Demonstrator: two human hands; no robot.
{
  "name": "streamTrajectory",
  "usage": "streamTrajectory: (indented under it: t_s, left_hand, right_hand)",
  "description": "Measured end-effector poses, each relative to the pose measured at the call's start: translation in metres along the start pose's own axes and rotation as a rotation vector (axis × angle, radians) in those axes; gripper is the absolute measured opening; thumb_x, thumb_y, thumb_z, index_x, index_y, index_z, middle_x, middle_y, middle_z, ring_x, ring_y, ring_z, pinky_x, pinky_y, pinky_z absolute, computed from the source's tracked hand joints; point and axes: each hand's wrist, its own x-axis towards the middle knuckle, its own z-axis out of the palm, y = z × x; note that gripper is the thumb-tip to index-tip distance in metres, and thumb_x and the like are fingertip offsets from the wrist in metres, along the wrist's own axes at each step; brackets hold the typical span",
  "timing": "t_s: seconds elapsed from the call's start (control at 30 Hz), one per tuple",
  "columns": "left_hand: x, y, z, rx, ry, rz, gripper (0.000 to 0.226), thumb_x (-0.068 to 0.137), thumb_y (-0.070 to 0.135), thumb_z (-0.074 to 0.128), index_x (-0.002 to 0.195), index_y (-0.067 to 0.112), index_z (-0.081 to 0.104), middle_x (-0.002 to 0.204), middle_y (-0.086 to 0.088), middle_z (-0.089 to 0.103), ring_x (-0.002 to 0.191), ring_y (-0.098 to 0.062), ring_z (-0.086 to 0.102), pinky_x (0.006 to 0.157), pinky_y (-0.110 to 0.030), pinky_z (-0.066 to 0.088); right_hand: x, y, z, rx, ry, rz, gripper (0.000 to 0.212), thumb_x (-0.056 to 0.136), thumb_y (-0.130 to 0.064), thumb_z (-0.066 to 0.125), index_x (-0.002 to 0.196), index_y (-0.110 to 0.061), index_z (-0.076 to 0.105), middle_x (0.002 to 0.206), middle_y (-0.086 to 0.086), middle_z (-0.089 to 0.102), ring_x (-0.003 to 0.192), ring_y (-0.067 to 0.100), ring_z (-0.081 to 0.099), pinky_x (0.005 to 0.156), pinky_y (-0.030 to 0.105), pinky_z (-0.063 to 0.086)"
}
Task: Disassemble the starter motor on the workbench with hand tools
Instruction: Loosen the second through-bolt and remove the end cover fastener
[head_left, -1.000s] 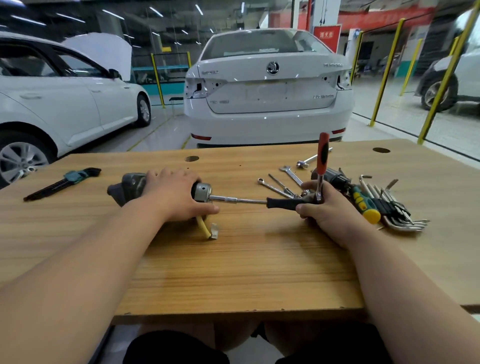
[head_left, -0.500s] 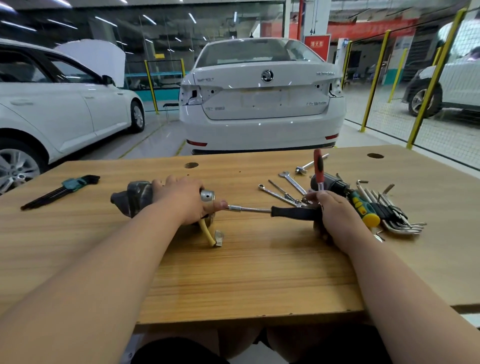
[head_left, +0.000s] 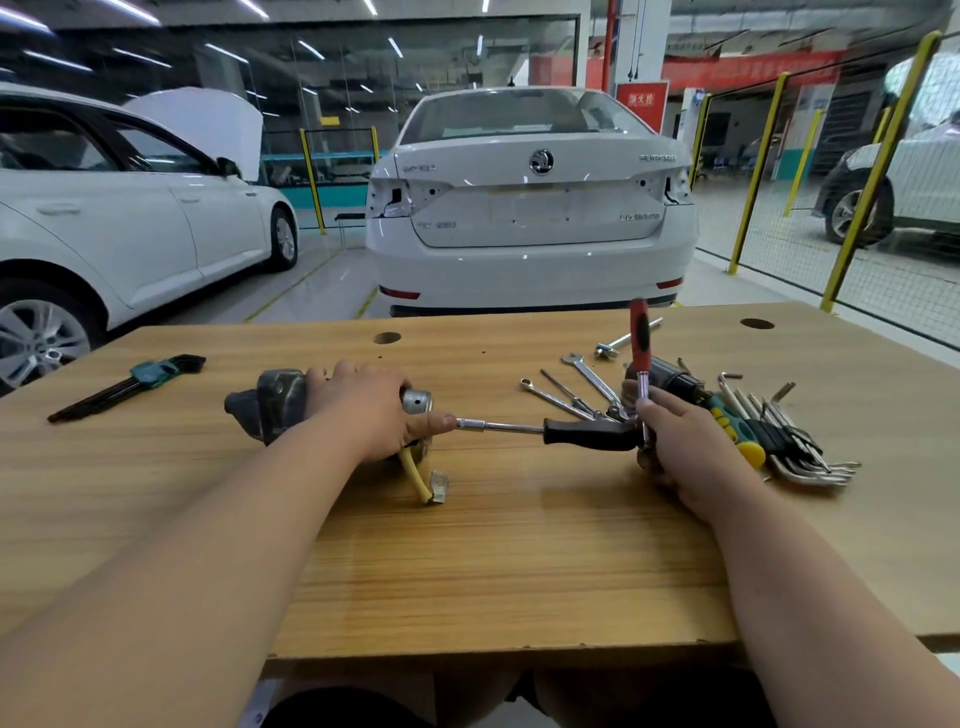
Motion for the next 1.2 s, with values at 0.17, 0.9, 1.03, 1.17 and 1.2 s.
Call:
streamTrajectory:
  t_s: [0.17,0.9,1.03,1.17,1.2]
  left_hand:
    - [-0.001,0.002,-0.002,0.0,-0.014,-0.009,0.092,0.054,0.098,0.025,0.117,0.037,0.051,0.123,0.0,0.055,0.116,-0.027,0.04,0.097,-0.051,0.024]
    - [-0.003,0.001,-0.007,-0.083,-0.02,0.003,0.084,0.055,0.093,0.045,0.117,0.037,0.055,0.12,0.002,0.055,0.118,-0.025,0.038,0.1,-0.049,0.022]
    - [-0.002,0.0,-0.003,-0.07,0.003,0.006,0.087,0.055,0.094,0.042,0.119,0.036,0.054,0.123,0.002,0.054,0.117,-0.025,0.039,0.1,-0.05,0.022]
    - [-0.004,0.0,-0.002,-0.001,-0.016,0.025,0.099,0.058,0.096,0.029,0.132,0.033,0.045,0.136,-0.001,0.048,0.126,-0.028,0.036,0.104,-0.054,0.019]
    - [-0.004,0.0,-0.002,0.003,-0.01,0.027,0.1,0.059,0.096,0.024,0.133,0.033,0.045,0.136,-0.001,0.048,0.127,-0.028,0.036,0.104,-0.054,0.019]
  right_hand:
    - [0.003,0.006,-0.004,0.117,-0.066,-0.001,0.038,0.101,-0.008,0.047,0.104,-0.038,0.071,0.115,0.004,0.063,0.092,0.025,0.064,0.071,0.033,0.051]
    - [-0.001,0.003,0.0,-0.172,0.071,0.006,0.017,0.103,-0.028,0.048,0.1,-0.029,0.065,0.084,0.008,0.064,0.067,0.022,0.06,0.059,0.035,0.05]
    - [0.0,0.004,0.002,-0.229,0.087,0.005,0.02,0.102,-0.033,0.048,0.09,-0.032,0.065,0.076,0.005,0.061,0.073,0.024,0.055,0.067,0.04,0.045]
    - [-0.001,0.004,0.002,-0.239,0.121,-0.01,0.02,0.1,-0.033,0.052,0.085,-0.037,0.063,0.074,0.007,0.065,0.066,0.022,0.059,0.06,0.036,0.047]
    - [0.0,0.004,0.002,-0.225,0.124,-0.012,0.019,0.1,-0.031,0.053,0.085,-0.037,0.064,0.073,0.008,0.067,0.061,0.021,0.061,0.056,0.034,0.049]
